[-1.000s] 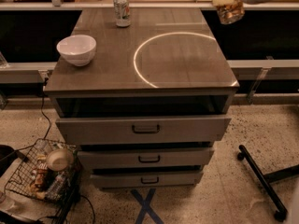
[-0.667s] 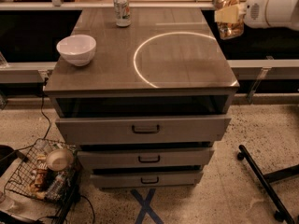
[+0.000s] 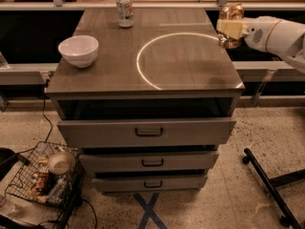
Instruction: Place orange can upright
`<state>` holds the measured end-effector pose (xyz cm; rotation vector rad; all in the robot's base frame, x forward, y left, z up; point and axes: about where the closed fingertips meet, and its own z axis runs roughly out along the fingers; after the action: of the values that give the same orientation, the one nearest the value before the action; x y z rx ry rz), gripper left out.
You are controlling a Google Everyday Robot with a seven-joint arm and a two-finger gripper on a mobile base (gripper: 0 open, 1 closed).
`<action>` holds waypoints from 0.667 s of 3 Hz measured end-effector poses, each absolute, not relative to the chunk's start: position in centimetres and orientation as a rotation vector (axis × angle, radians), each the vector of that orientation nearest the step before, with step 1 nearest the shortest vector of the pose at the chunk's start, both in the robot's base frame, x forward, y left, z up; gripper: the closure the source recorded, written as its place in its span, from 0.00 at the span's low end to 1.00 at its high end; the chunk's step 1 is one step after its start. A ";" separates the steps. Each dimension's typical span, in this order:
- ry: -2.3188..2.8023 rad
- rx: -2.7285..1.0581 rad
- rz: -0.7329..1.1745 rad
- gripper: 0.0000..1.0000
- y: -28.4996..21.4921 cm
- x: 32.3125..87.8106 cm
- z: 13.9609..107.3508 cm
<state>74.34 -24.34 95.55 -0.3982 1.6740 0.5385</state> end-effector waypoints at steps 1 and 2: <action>1.532 -0.506 0.591 1.00 -20.2 74.2 96.7; 1.429 -0.623 0.594 1.00 -16.7 74.1 97.4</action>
Offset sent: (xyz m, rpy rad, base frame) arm -0.0057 0.1110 0.0257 -0.0720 -0.3549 0.2940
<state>74.11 -16.72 97.43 -0.6227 1.4291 0.5937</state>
